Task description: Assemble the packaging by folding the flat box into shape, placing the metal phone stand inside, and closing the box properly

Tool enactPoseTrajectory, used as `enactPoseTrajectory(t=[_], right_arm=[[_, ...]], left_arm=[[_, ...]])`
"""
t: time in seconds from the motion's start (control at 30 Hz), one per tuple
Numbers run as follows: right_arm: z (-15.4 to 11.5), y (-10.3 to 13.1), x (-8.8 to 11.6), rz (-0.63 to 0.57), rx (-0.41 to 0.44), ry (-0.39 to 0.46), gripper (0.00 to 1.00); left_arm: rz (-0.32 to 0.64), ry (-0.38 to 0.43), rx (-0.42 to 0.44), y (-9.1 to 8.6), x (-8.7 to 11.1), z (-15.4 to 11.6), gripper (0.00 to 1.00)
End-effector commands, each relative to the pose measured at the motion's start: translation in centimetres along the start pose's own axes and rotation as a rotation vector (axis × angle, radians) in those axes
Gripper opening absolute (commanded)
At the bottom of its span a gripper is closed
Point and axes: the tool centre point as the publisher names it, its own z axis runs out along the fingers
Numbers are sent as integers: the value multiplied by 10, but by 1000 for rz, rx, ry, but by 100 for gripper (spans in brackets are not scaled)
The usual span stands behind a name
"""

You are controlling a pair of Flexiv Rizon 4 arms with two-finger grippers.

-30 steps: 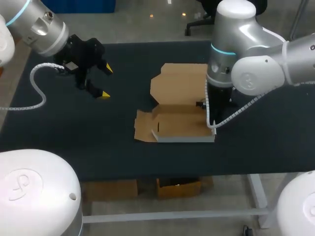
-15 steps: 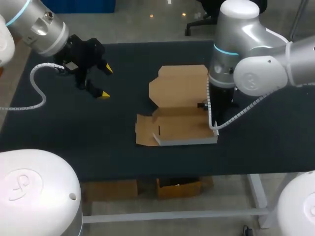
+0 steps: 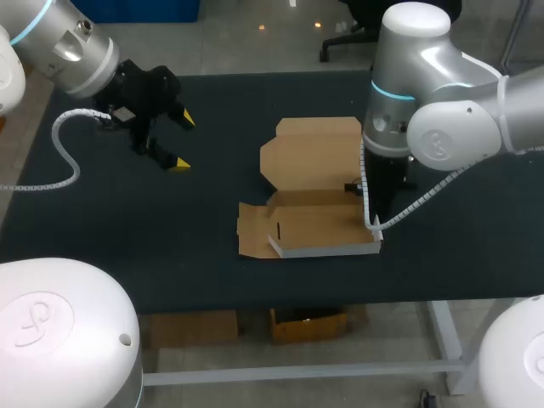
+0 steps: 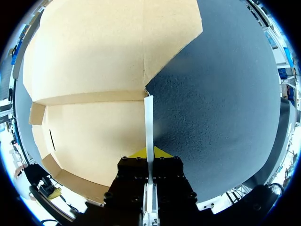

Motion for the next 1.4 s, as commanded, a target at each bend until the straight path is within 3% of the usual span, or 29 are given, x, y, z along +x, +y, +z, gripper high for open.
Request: enactPoseTrajectory(t=[0.03,0.4,0.73,1.4], right_arm=[[2,8,5,10,37,-36,0],[-2,10,7,78,61,-195,0],[-3,11,7,121,54,-253,0],[0,4,-1,16,-24,-14,0]], left_arm=[[0,0,-3,0,0,-1,100],[0,0,-3,0,0,-1,100],[0,0,-3,0,0,-1,100],[0,0,-3,0,0,-1,100]])
